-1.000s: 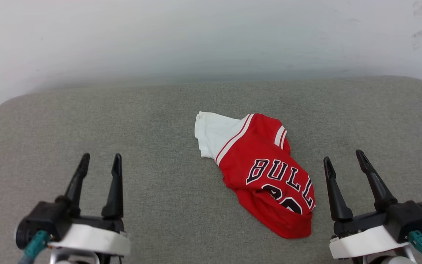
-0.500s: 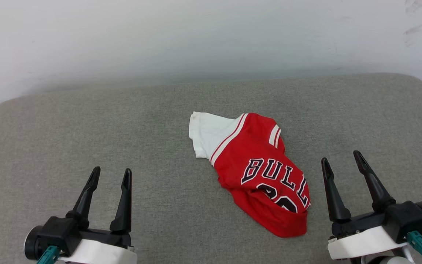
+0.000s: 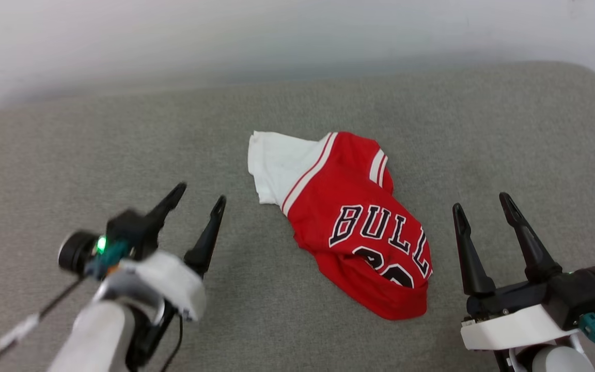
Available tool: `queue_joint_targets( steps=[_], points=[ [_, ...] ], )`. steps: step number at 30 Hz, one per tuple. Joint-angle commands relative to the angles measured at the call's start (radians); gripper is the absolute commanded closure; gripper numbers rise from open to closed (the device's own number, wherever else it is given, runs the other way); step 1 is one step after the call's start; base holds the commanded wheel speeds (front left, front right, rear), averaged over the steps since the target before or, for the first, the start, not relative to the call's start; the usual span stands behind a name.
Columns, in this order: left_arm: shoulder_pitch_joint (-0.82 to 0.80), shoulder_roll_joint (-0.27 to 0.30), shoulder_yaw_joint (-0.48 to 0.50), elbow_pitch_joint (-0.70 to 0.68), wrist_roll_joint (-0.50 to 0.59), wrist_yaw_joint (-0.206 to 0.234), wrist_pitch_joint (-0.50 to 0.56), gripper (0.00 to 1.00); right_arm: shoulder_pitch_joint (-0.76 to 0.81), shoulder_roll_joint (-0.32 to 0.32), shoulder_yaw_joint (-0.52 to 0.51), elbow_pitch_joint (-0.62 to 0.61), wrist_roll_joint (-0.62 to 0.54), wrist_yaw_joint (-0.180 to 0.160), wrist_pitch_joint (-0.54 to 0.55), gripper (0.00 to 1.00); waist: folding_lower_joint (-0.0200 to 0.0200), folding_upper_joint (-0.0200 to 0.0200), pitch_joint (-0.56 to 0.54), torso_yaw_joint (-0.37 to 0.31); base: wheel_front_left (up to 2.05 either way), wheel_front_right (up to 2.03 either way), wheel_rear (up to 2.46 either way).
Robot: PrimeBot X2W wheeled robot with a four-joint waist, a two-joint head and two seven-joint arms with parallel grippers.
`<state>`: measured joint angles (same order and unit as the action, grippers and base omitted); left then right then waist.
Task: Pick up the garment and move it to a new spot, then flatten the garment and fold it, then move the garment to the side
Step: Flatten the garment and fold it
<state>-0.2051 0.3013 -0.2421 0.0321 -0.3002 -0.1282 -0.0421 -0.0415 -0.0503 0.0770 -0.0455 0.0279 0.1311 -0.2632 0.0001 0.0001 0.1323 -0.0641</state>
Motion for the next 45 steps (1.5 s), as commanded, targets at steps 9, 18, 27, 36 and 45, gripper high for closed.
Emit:
queue_joint_targets(
  steps=[9,18,27,36,45],
  points=[
    [-0.488,0.199,-0.250,0.077,-0.356,-0.002,0.556,0.00,-0.070,0.000,-0.010,-0.022,0.038,-0.001,-0.002,0.00,-0.0001,-0.0001,0.185,-0.103,0.00,0.00,0.00],
    [-0.761,0.280,-0.344,0.250,-0.481,-0.002,0.883,0.00,-0.119,0.000,0.005,-0.028,0.094,-0.001,-0.002,0.00,-0.0001,-0.0001,0.290,-0.194,0.00,0.00,0.00],
    [-0.809,0.294,-0.401,0.397,-0.455,-0.002,0.954,0.00,-0.136,0.000,0.009,-0.031,0.122,-0.001,-0.002,0.00,-0.0001,-0.0001,0.329,-0.236,0.00,0.00,0.00],
    [-0.768,0.299,-0.468,0.446,-0.480,-0.002,0.987,1.00,-0.142,0.000,-0.003,-0.035,0.112,0.000,-0.002,0.00,-0.0001,-0.0001,0.340,-0.214,0.00,0.00,0.00],
    [-0.747,0.306,-0.392,0.439,-0.505,0.003,0.771,1.00,-0.127,0.000,-0.013,-0.019,0.083,-0.001,-0.002,0.00,-0.0001,-0.0001,0.277,-0.135,0.00,0.00,0.00]
  ],
)
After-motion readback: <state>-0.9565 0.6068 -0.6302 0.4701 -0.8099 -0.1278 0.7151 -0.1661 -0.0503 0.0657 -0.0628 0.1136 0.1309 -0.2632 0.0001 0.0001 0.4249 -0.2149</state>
